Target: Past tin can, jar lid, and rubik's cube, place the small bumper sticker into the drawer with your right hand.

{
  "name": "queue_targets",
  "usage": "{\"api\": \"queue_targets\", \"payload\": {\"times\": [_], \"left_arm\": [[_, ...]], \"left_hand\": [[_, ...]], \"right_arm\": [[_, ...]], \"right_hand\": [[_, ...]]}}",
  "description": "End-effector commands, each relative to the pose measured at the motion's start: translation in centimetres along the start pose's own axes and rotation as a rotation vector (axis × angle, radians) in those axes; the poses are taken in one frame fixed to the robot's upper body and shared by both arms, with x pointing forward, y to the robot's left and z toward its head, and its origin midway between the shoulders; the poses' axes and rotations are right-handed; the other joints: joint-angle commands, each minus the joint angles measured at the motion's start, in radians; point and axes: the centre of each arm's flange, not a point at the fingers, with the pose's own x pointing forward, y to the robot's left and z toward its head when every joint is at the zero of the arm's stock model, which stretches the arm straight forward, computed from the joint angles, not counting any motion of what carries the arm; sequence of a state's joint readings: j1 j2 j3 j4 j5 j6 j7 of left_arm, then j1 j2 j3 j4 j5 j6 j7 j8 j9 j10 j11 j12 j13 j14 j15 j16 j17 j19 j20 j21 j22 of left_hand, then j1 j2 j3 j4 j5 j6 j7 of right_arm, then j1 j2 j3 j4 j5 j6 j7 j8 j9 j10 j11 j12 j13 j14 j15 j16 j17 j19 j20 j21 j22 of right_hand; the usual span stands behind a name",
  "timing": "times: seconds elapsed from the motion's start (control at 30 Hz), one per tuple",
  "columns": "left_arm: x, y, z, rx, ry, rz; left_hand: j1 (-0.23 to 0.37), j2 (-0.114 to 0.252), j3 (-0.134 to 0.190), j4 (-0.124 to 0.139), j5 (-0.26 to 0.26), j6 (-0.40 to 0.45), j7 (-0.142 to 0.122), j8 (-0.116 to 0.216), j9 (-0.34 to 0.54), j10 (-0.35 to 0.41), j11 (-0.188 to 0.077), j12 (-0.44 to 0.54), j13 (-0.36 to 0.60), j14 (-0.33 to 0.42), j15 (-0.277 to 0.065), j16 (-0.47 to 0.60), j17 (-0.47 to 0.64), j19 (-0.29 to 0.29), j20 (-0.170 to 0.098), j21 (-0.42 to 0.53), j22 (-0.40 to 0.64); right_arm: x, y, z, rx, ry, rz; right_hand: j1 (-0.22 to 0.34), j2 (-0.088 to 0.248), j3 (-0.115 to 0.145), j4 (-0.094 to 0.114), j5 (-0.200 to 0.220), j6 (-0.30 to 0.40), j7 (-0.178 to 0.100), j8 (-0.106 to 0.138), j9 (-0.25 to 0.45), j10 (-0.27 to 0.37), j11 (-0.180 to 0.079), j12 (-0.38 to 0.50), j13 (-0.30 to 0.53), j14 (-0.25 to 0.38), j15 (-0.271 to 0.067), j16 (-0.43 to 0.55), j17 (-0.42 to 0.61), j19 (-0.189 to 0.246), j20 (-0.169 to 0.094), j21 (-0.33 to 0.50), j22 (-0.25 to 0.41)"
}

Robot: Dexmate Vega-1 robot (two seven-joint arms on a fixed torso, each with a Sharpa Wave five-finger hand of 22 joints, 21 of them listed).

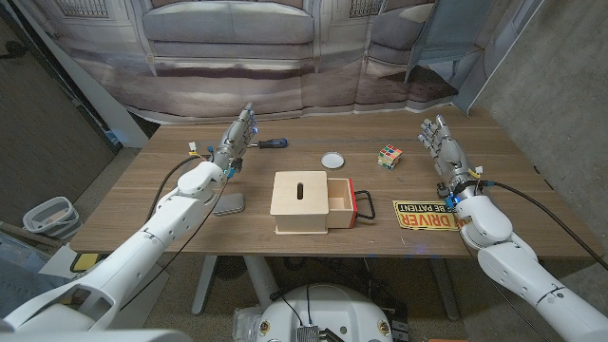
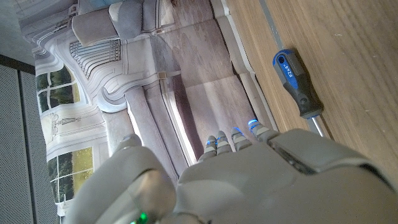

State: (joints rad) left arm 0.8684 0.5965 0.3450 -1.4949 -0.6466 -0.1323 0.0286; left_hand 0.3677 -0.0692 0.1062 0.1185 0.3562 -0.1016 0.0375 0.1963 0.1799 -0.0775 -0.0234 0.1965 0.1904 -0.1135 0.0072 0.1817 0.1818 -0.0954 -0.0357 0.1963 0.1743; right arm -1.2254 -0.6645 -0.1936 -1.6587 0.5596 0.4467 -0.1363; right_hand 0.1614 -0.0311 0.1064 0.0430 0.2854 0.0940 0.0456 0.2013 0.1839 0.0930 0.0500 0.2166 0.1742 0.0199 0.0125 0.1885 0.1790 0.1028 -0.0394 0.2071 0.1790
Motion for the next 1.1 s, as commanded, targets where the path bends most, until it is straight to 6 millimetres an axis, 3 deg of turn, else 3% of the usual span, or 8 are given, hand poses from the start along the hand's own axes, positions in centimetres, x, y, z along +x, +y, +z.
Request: {"api": "queue_targets", "payload": {"times": [0.03,1.1], "left_arm": [[-0.4,-0.5,0.5,0.011,-0.012,0.005],[-1.0,-0.8,0.0,-0.005,-0.010,-0.005]], "left_hand": [[0.005,0.009,-0.010,0.002,0.006,0.003,-0.001,0.003,0.005,-0.001,-0.002,0.005,0.003,0.000,0.002,0.007,0.001,0.004,-0.034,0.005,0.006],[0.006,0.012,-0.016,0.000,0.008,0.004,-0.001,0.002,0.005,-0.001,-0.002,0.005,-0.001,0.000,0.002,0.006,0.001,0.004,-0.034,0.005,0.006]], "right_arm": [[-1.6,-0.8,-0.1,-0.002,0.003,-0.016],[-4.3,-2.3,0.7,-0.029,-0.003,-0.046]], "right_hand": [[0.010,0.001,-0.001,-0.006,-0.004,0.018,0.000,0.006,0.002,0.009,0.001,-0.003,0.006,0.007,0.002,0.004,0.005,0.010,-0.037,-0.001,0.004],[0.013,0.004,-0.006,-0.010,-0.005,0.019,-0.003,0.001,0.003,0.015,-0.003,-0.005,0.006,0.016,0.000,0.003,0.006,0.033,-0.037,0.005,0.004]]}}
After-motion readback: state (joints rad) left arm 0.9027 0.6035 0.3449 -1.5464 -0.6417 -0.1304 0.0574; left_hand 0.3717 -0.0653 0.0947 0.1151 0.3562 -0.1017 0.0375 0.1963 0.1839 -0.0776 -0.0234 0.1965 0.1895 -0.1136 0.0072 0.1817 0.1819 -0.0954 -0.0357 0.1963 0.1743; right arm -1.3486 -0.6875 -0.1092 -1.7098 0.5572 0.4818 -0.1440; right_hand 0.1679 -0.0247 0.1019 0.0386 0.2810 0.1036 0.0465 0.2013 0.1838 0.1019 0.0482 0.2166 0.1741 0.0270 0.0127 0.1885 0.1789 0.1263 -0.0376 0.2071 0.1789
